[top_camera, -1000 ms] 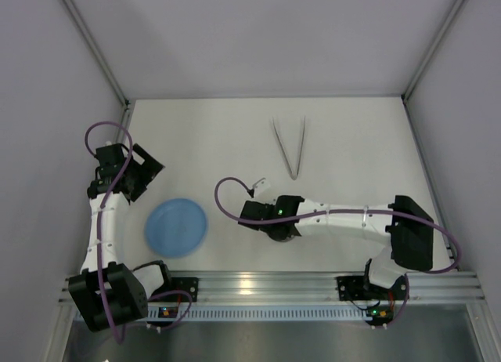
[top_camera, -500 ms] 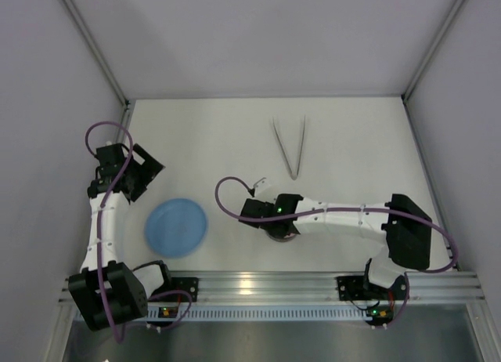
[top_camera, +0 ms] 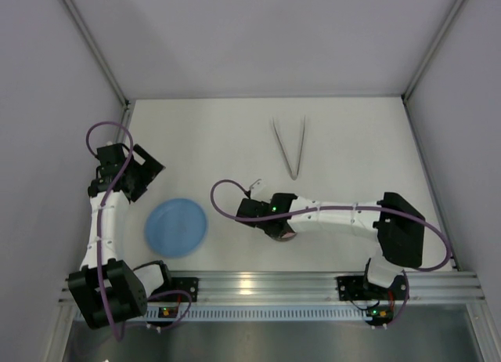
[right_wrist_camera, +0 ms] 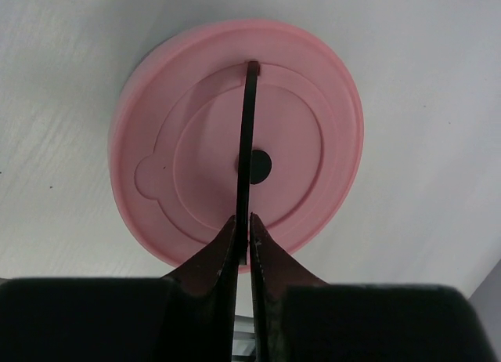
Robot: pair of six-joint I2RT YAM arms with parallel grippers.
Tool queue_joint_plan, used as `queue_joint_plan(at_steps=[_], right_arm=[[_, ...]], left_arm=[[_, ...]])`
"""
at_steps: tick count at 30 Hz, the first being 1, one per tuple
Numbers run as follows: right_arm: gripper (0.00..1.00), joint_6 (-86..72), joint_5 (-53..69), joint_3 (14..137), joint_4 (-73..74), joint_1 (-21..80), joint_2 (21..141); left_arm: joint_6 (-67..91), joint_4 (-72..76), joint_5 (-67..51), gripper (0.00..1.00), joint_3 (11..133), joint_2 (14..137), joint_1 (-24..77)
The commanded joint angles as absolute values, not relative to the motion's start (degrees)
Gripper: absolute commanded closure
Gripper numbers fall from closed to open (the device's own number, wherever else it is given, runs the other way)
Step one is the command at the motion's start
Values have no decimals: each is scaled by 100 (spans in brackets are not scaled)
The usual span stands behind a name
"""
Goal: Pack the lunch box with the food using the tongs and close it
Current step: Close the box lid on the packing box.
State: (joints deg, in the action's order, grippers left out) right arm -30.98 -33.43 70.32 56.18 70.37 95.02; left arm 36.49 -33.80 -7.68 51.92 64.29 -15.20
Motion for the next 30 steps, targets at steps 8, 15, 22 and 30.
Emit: queue_joint_plan(at_steps=[8, 15, 22, 30], right_arm=[[83, -2830, -3217, 7111, 5415, 6952, 10019], [77, -2742, -2725, 6795, 4966, 6865, 10116], [75, -2725, -1944, 6171, 4246, 6575, 9792], [73, -2777, -1591, 5626, 3780, 6328, 9396]], left_arm=[[3630, -3199, -747, 1, 5159, 6486, -1503], [3639, -3199, -738, 1, 5168, 6530, -1503], [3639, -3199, -738, 1, 5159, 6530, -1503], [3630, -3217, -712, 1, 5150, 6530, -1494]])
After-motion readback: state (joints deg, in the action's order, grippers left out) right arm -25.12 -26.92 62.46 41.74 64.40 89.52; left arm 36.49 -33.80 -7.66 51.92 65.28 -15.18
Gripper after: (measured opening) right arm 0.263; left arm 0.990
